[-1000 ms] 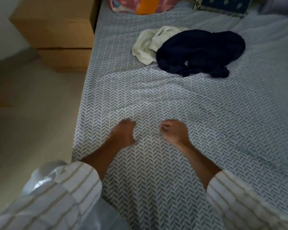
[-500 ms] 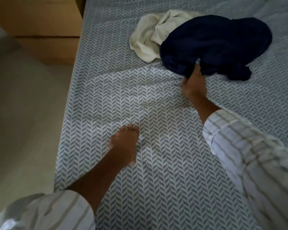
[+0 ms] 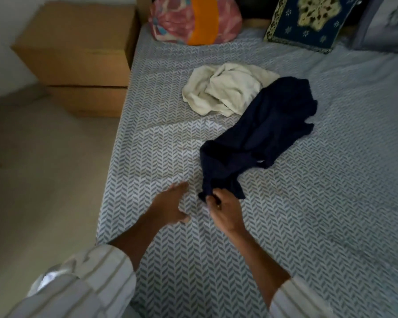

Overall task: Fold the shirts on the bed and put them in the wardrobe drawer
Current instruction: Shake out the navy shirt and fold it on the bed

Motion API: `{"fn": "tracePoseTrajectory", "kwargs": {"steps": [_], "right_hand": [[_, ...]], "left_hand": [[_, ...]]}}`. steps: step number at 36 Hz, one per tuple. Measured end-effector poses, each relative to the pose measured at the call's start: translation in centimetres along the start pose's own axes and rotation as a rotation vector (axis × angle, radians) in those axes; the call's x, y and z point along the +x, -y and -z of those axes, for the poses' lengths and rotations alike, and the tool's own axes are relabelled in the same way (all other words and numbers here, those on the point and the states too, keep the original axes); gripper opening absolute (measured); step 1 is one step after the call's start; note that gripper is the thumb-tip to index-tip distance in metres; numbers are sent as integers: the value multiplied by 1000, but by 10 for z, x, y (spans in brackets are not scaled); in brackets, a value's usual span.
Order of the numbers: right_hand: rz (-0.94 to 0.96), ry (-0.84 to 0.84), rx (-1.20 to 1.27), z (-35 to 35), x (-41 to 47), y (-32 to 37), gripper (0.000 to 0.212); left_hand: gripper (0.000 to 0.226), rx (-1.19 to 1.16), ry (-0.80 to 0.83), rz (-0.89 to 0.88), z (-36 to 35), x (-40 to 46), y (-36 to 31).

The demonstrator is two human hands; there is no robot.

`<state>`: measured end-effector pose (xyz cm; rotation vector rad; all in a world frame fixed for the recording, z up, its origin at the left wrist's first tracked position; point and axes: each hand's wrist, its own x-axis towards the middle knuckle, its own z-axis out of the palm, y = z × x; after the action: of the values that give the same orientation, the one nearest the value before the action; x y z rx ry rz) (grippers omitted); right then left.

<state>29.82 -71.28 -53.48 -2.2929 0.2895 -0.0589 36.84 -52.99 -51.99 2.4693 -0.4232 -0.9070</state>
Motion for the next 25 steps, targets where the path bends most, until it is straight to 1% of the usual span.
{"fn": "tracePoseTrajectory", "kwargs": {"steps": [1, 2, 4, 5, 6, 7, 8, 10, 12, 13, 14, 16, 18, 19, 20, 22, 23, 24, 25], "right_hand": [[35, 26, 22, -4, -18, 8, 29], [72, 56, 38, -7, -32, 15, 28], [142, 131, 94, -15, -56, 33, 24], [169, 178, 126, -17, -65, 44, 23], [190, 230, 152, -19, -72, 54, 24], [201, 283, 182, -21, -77, 62, 23], [201, 325, 206, -22, -79, 67, 21], [193, 373, 199, -24, -86, 82, 26], [128, 371, 261, -24, -94, 93, 28], [75, 356, 326, -25, -98, 105, 24], [-3, 315, 430, -22, -99, 102, 19], [-98, 119, 521, -22, -99, 108, 17], [-130, -140, 373, -21, -93, 106, 24], [-121, -212, 253, -20, -87, 102, 33], [-106, -219, 136, -17, -80, 98, 46], [-60, -145, -128, -17, -66, 89, 70], [-56, -102, -241, -18, -60, 86, 71], [-86, -53, -298, -18, -57, 90, 61], [-132, -17, -316, -17, -56, 98, 43]], "left_hand": [[93, -144, 3, -7, 1, -8, 1], [77, -293, 0, 0, 3, -17, -2], [31, -620, -13, 67, 4, -36, -9], [19, -843, -3, 126, 5, -45, -11], [23, -1049, 18, 199, 5, -55, -13], [25, -1205, 34, 244, 2, -63, -10], [25, -1258, 32, 257, 1, -70, -9], [19, -1245, -16, 213, 1, -90, -3], [21, -1106, -137, 171, -1, -106, 7], [23, -1055, -200, 146, 3, -115, 16], [23, -1031, -214, 133, 1, -116, 14], [20, -1028, -234, 81, 8, -122, 21], [18, -964, -222, 1, 19, -132, 31], [19, -929, -203, -44, 26, -138, 35], [20, -902, -181, -80, 32, -143, 38], [25, -883, -154, -151, 45, -153, 50], [26, -882, -144, -182, 50, -156, 56], [26, -863, -130, -208, 56, -158, 61], [26, -856, -113, -230, 62, -159, 65]]}}
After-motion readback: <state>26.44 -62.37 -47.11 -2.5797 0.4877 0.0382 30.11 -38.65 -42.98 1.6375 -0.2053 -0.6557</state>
